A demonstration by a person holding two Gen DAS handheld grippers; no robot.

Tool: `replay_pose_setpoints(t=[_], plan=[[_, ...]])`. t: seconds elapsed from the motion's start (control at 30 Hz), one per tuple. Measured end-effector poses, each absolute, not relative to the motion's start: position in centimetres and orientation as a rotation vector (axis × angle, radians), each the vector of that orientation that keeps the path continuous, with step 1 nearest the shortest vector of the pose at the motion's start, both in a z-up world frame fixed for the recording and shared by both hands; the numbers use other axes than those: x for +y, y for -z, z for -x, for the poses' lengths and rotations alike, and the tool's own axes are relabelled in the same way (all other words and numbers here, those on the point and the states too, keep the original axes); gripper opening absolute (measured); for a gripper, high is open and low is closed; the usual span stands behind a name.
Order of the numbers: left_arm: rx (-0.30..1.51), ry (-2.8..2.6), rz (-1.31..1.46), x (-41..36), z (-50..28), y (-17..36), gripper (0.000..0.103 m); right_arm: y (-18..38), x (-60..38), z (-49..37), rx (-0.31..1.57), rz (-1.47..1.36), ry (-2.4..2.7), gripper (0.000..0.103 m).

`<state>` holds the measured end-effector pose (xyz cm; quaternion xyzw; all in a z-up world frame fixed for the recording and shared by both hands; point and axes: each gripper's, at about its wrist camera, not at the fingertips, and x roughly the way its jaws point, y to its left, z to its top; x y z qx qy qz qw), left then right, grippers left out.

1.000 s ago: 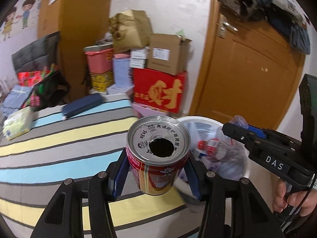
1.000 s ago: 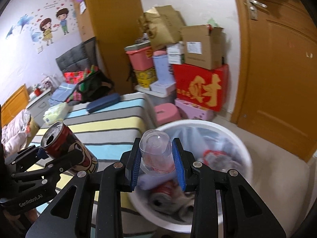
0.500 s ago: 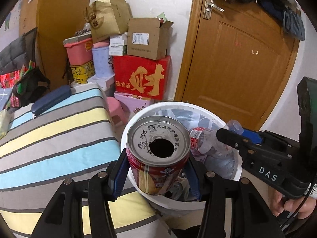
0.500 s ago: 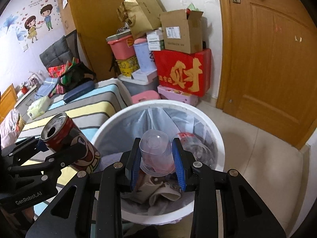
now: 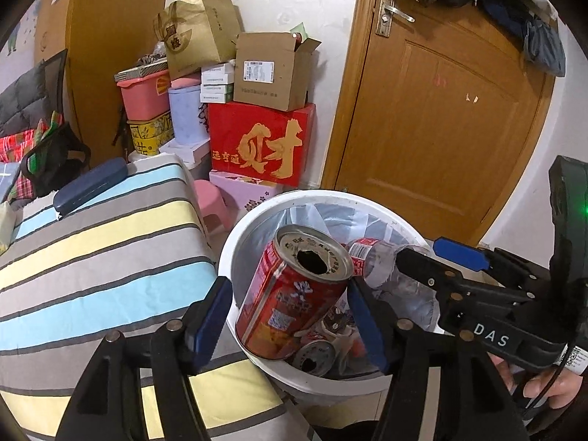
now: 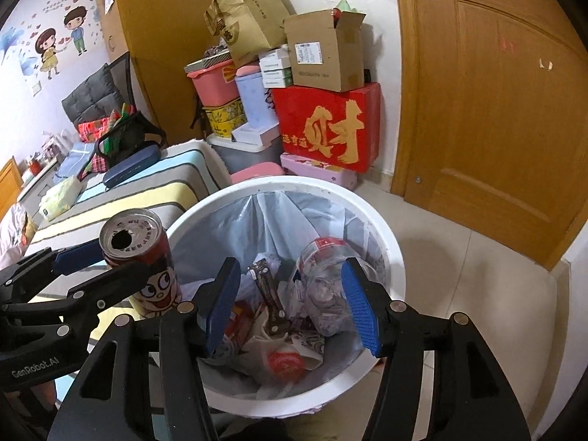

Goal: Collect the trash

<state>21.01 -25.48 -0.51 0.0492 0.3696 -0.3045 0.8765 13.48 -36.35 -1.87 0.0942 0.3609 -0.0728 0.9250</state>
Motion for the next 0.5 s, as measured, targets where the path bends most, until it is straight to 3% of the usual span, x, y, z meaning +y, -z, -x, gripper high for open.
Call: replay_pose_setpoints(t=[0.5], plan=[[0.701, 0.628, -0.101, -24.4, -18.4, -1.9, 0.065, 0.4, -36.0, -11.5, 0.68, -0.208, 0.186, 0.059]])
